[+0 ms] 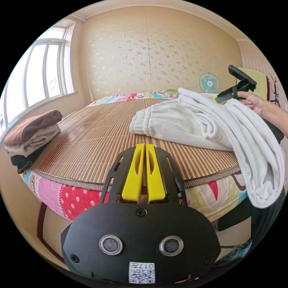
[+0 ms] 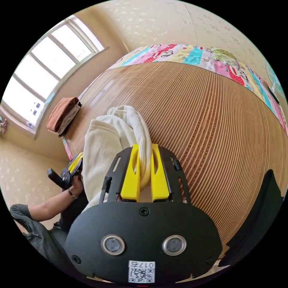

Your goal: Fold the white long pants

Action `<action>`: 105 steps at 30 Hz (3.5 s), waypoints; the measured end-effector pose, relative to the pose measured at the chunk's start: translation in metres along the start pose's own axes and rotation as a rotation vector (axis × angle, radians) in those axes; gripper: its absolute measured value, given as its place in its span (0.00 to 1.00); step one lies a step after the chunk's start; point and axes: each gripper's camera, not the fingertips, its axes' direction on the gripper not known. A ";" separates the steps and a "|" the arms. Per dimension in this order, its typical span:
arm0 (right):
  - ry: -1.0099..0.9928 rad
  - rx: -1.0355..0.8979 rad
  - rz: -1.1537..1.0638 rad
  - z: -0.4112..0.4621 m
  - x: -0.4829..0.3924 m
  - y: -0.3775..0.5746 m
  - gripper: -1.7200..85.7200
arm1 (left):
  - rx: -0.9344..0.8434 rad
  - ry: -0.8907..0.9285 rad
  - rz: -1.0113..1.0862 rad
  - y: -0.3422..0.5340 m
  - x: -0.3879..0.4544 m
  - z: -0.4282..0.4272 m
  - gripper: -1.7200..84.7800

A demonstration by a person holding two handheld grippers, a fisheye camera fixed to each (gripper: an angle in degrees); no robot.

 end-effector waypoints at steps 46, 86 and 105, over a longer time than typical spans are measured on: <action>1.026 0.434 -0.133 0.087 -0.153 0.281 0.09 | -0.062 0.794 -0.523 0.003 -0.250 0.039 0.01; 1.044 0.447 -0.141 0.075 -0.118 0.289 0.09 | -0.053 0.769 -0.533 0.039 -0.194 0.058 0.01; 1.055 0.458 -0.134 0.077 -0.113 0.276 0.09 | -0.161 0.724 -0.237 -0.036 -0.032 0.079 0.01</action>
